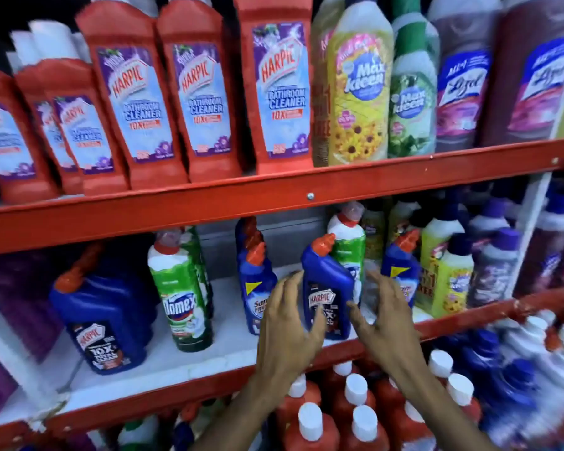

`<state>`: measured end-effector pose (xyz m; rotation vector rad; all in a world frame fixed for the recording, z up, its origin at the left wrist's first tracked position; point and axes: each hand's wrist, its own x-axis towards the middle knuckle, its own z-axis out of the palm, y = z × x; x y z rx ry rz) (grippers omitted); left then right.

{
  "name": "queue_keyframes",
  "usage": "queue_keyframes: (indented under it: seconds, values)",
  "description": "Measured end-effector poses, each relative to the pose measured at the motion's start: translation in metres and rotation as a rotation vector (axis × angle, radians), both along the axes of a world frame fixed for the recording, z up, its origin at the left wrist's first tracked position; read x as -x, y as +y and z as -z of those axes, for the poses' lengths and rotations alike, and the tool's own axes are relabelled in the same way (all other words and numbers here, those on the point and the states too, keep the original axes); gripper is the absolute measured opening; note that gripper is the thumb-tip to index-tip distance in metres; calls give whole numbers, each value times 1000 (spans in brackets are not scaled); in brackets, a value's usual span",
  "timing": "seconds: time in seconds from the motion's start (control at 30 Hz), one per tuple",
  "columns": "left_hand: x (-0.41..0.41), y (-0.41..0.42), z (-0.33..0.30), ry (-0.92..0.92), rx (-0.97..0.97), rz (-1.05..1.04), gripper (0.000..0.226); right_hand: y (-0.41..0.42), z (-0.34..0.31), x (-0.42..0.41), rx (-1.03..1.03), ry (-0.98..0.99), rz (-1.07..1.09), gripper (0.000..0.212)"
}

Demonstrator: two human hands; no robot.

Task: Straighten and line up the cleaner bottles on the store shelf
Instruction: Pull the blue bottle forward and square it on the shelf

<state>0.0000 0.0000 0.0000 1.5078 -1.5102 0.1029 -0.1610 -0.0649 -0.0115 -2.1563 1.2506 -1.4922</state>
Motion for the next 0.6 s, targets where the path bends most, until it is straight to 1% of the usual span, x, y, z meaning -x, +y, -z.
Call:
queue_keyframes:
  seconds: [0.07,0.13,0.2,0.23,0.37,0.5,0.6]
  values:
    - [3,-14,2,151,-75,19,64,-6,3,2,-110,-38,-63,46]
    - [1,-29,7,250,-163,11,60,-10,6,1,-230,-8,-117,40]
    - [-4,-41,14,354,-243,56,57,-16,9,1,-293,-30,-146,36]
    - [-6,-44,17,382,-243,78,57,-18,10,1,-306,-62,-161,35]
    - [-7,-36,27,428,-136,73,54,-14,12,-3,-319,-139,-205,36]
    - [-15,-7,27,479,15,65,56,10,5,-18,-245,-210,-255,37]
    - [-33,25,15,491,103,25,53,32,-7,-42,-194,-202,-308,37]
